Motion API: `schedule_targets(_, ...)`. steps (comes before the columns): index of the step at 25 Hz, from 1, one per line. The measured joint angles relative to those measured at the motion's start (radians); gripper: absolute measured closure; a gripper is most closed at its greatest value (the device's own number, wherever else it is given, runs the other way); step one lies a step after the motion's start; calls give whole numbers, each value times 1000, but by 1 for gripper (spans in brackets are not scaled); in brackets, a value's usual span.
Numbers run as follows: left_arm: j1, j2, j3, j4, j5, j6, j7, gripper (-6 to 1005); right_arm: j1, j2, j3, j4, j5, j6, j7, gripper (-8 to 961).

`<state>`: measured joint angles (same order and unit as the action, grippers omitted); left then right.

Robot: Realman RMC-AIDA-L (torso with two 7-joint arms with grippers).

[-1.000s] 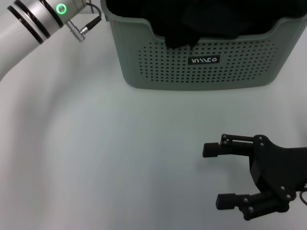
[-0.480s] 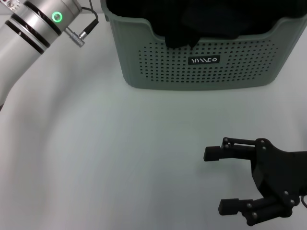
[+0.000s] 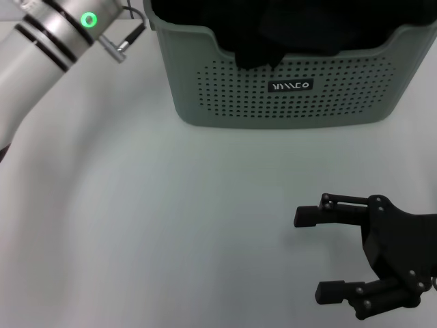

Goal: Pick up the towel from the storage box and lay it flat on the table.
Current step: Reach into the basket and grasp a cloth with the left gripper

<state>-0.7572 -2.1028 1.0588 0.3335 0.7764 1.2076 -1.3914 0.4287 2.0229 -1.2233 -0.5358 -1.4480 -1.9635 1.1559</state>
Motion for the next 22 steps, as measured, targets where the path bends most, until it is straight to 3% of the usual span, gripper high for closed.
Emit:
schedule_targets(7,61,3,0,11,-85,1,-26,941,16,-1,1,-4,0,9,-20,99)
schedule_targets(12,68,3,-1,2,-85,-38,-17,746,38,-2,1,-4,0,12,-21,99)
schedule_targets(15,57,-1,13,0,-82,-82,-15,515,40,-2,1,-6,0,17,-21,99)
schedule_targets(22,7,-2,32,-13,-81,-134,-13,490,39,-1,2,-6,0,29,-23,99)
